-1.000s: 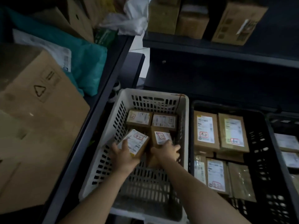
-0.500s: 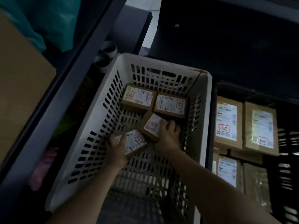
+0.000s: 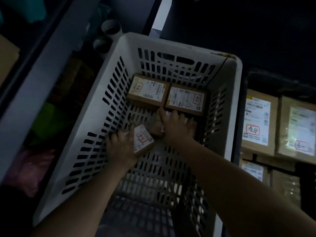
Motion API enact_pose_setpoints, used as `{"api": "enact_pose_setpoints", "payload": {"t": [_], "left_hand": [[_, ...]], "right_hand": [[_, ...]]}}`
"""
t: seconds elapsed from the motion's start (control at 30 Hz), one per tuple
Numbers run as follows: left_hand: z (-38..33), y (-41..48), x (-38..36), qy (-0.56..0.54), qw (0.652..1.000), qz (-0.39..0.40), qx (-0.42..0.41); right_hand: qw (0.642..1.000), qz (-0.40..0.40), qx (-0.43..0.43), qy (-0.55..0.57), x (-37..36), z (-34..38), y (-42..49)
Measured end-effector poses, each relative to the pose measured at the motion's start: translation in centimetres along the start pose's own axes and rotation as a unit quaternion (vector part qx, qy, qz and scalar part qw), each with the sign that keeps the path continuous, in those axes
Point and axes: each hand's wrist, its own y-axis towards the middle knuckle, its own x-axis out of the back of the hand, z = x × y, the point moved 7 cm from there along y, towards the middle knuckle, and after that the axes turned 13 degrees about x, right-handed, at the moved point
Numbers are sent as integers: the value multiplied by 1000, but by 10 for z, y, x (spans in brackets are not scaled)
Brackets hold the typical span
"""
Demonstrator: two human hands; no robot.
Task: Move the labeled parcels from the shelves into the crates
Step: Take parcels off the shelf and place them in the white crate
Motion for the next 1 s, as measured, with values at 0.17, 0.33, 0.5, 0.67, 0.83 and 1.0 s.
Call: {"api": "enact_pose_setpoints", "payload": {"t": [0.17, 0.33, 0.5, 0.67, 0.83, 1.0], "left_hand": [[16, -11, 7, -62, 995, 57, 45], [15, -11, 17, -94, 991, 91, 39], [-14, -11, 24, -36, 997, 58, -21], [-39, 1, 53, 97, 991, -38, -83], [-50, 22, 76, 99, 985, -57, -127], [-65, 50, 64, 44, 993, -14, -110]], "right_hand": [[996, -6, 36, -82, 21, 16, -3], [999, 24, -14, -37, 30, -10, -15], [999, -2, -30, -35, 17, -20, -18], [999, 21, -37, 1, 11, -26, -15], [999, 26, -23, 12, 7, -22, -15], [999, 7, -32, 40, 5, -32, -10]]}}
